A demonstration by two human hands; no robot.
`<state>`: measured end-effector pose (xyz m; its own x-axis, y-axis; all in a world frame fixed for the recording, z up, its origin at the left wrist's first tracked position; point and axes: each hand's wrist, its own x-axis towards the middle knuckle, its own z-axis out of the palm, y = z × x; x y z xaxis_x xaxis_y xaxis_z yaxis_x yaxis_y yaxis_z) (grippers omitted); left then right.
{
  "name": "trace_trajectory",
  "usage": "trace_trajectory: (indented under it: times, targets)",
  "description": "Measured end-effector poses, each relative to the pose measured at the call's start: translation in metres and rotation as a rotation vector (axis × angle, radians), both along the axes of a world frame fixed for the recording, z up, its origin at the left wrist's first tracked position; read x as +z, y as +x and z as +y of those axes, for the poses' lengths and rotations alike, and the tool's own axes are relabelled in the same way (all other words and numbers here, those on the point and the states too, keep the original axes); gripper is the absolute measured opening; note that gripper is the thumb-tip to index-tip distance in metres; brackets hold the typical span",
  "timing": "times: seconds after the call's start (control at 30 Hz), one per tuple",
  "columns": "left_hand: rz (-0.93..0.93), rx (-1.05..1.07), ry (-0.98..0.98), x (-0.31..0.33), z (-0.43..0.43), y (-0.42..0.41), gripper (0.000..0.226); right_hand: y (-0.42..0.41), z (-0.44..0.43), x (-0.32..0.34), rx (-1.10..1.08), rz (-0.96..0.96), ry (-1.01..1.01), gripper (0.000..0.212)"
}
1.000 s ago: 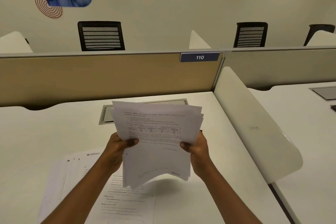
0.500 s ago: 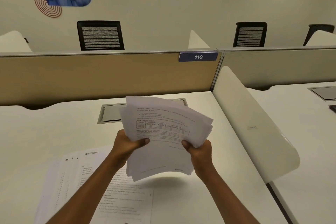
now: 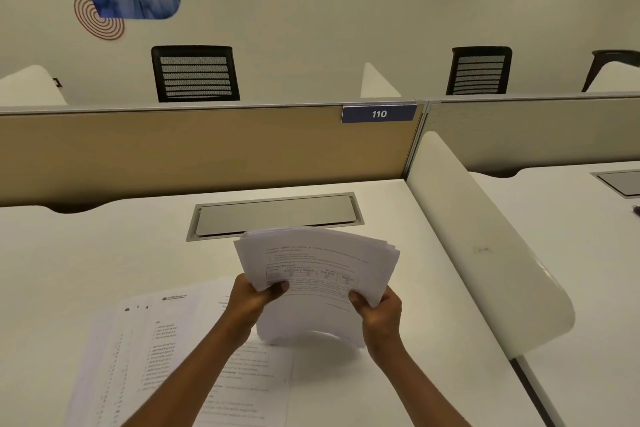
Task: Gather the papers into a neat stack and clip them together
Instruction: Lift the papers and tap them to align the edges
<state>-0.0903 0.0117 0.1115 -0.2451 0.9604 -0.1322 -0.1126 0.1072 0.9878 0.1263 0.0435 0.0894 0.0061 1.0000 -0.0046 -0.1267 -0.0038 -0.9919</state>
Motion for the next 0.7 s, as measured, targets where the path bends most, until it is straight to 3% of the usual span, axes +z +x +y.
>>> trace_trajectory:
  times: [0.13, 0.27, 0.47, 0.7]
  targets:
    - [0.029, -0.03, -0.025, -0.002, -0.005, 0.004, 0.075, 0.003, -0.002, -0.012, 0.019, -0.024, 0.013, 0.03]
    - [0.015, 0.04, 0.055, 0.008, -0.005, 0.004, 0.087, 0.005, 0.0, -0.013, 0.024, -0.022, 0.033, 0.03]
    - [0.027, 0.292, 0.304, 0.051, 0.009, 0.009, 0.082, 0.002, 0.007, -0.011, 0.038, -0.016, 0.057, 0.027]
    - [0.176, 0.463, 0.239, 0.063, 0.019, 0.021, 0.041, -0.001, 0.008, -0.013, 0.036, -0.019, 0.033, 0.024]
